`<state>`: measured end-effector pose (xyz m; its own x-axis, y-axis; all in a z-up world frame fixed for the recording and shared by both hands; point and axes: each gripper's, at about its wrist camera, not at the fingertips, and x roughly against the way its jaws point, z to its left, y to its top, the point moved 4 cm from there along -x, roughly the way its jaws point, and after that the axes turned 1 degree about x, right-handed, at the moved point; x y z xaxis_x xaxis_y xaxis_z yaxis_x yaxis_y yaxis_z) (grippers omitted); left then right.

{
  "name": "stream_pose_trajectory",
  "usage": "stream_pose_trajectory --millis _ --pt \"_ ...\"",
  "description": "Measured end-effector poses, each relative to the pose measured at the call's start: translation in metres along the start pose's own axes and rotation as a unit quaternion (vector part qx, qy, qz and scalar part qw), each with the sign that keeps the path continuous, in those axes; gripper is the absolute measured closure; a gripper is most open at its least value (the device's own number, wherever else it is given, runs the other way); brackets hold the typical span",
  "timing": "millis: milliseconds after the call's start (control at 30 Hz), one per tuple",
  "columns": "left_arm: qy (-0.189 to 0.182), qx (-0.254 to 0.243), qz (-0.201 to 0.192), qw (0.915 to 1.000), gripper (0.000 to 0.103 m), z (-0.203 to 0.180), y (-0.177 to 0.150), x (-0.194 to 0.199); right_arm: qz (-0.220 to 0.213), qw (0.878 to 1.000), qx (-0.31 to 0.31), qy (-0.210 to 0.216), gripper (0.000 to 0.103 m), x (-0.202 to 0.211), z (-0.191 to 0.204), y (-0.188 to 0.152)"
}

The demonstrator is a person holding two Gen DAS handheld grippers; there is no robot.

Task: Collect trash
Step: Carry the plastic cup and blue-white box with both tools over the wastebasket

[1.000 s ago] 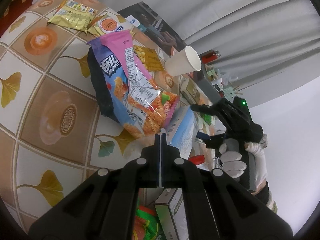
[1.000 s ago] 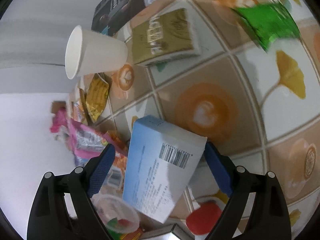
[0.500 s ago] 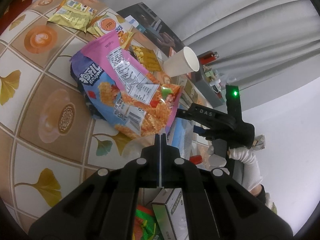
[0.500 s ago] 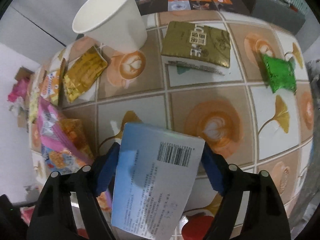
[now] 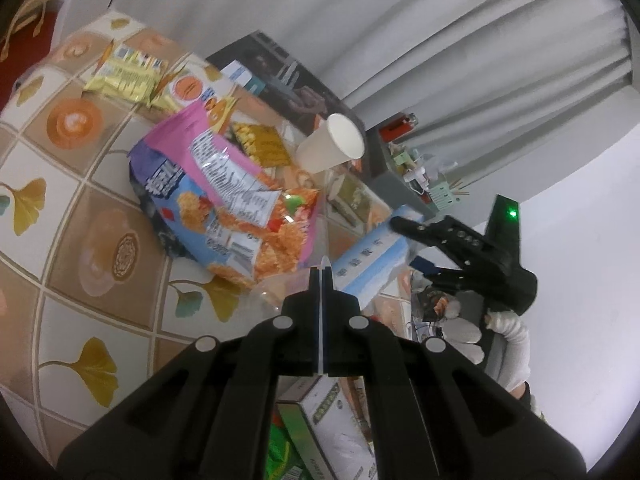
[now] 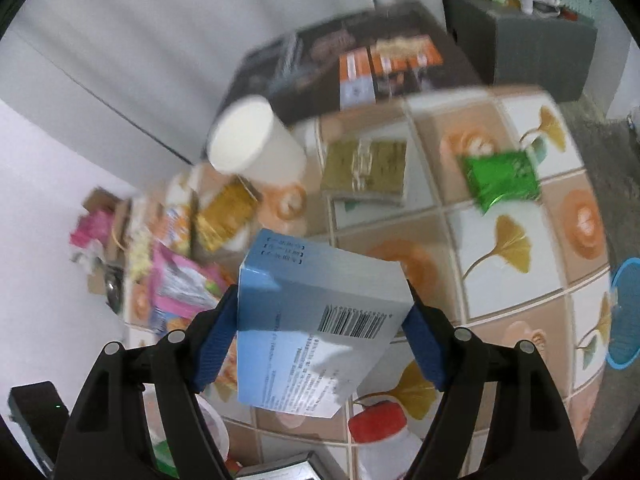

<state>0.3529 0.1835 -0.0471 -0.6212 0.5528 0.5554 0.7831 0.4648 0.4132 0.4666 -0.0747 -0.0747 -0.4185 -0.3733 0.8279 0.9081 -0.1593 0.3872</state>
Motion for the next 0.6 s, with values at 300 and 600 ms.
stream_pose_trajectory --millis 300,600 --pt "0.0 -0.034 -0.016 0.9993 0.103 -0.044 -0.006 0.024 -0.077 0.997 0.01 0.03 0.028 0.082 -0.008 0.009" --pt "-0.012 -0.078 -0.006 0.9968 0.103 -0.114 -0.029 0.028 -0.142 0.989 0.01 0.026 0.028 0.172 -0.061 -0.012"
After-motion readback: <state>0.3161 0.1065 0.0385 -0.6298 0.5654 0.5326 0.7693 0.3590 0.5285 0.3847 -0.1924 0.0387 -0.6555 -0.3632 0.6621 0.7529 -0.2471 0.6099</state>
